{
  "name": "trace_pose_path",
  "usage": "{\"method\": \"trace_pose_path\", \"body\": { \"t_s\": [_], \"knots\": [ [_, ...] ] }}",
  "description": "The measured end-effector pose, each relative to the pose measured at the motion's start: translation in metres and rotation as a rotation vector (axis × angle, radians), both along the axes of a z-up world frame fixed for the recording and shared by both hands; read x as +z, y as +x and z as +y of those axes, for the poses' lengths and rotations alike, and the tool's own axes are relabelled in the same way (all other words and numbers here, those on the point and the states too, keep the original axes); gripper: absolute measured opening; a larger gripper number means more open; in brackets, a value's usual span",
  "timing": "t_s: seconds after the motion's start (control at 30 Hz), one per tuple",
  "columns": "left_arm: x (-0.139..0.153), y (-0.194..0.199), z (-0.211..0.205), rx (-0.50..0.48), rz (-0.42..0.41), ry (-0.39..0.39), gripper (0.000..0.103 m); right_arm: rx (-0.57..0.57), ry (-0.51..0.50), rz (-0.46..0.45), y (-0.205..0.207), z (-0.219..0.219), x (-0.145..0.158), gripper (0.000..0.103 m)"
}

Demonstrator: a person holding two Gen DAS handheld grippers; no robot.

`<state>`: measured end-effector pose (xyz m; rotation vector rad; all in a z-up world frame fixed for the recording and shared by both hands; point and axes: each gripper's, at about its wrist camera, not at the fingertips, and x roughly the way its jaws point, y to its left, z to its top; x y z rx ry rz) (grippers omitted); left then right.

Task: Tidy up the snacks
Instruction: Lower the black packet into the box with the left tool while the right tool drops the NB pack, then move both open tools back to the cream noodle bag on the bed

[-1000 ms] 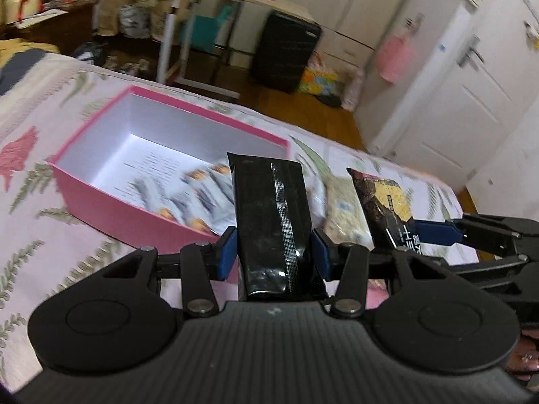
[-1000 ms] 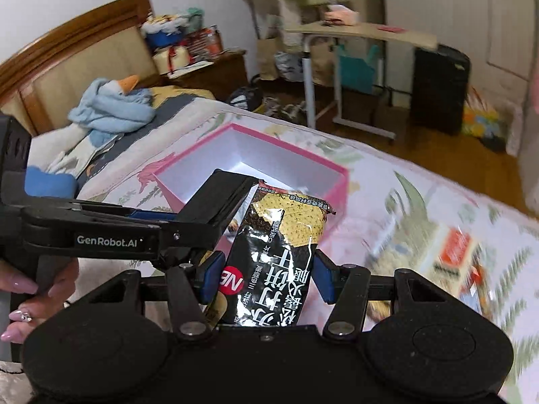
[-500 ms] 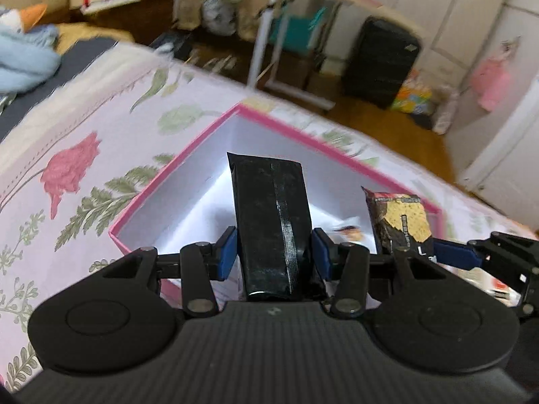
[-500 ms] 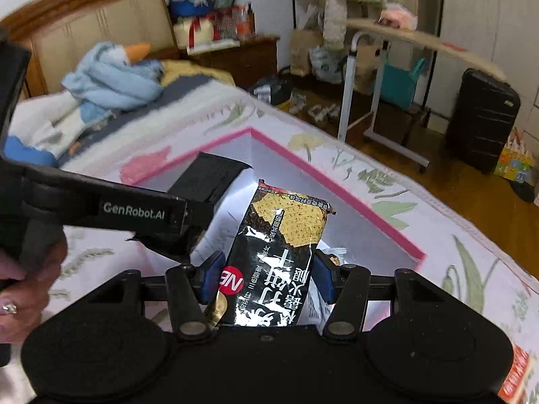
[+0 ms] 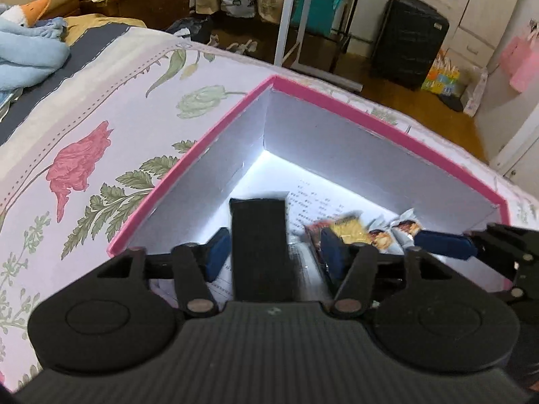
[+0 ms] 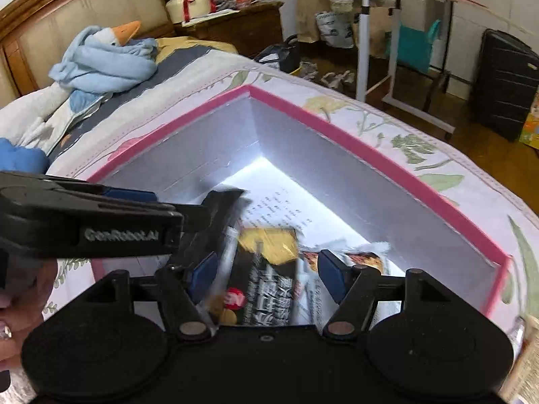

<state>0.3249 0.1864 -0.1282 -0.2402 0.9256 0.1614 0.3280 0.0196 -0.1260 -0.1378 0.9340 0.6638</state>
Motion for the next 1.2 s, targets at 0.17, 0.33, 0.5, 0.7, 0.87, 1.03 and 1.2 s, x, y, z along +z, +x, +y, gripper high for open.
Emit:
{"method": "trace_pose_path", "body": {
  "t_s": [0.17, 0.33, 0.5, 0.7, 0.87, 1.03, 1.2],
  "knots": [
    [0.019, -0.018, -0.004, -0.034, -0.024, -0.033, 0.062, -0.018, -0.005, -0.026, -0.02, -0.021, 0.028, 0.071],
    [0.058, -0.041, -0.023, -0.107, -0.045, -0.037, 0.062, -0.028, 0.028, -0.015, -0.047, -0.049, 0.064, 0.071],
    [0.096, -0.067, -0.043, -0.219, -0.107, -0.05, 0.063, -0.029, 0.074, -0.007, -0.079, -0.084, 0.097, 0.071],
    [0.127, -0.097, -0.068, -0.308, -0.151, 0.044, 0.066, -0.049, 0.064, -0.061, -0.122, -0.132, 0.126, 0.071],
    [0.147, -0.111, -0.1, -0.386, -0.188, 0.012, 0.071, -0.091, 0.026, -0.096, -0.136, -0.17, 0.138, 0.071],
    [0.143, -0.108, -0.147, -0.484, -0.176, -0.036, 0.073, -0.154, 0.003, -0.1, -0.137, -0.211, 0.133, 0.071],
    [0.121, -0.086, -0.192, -0.548, -0.112, -0.119, 0.073, -0.232, -0.007, -0.077, -0.125, -0.243, 0.106, 0.071]
  ]
}}
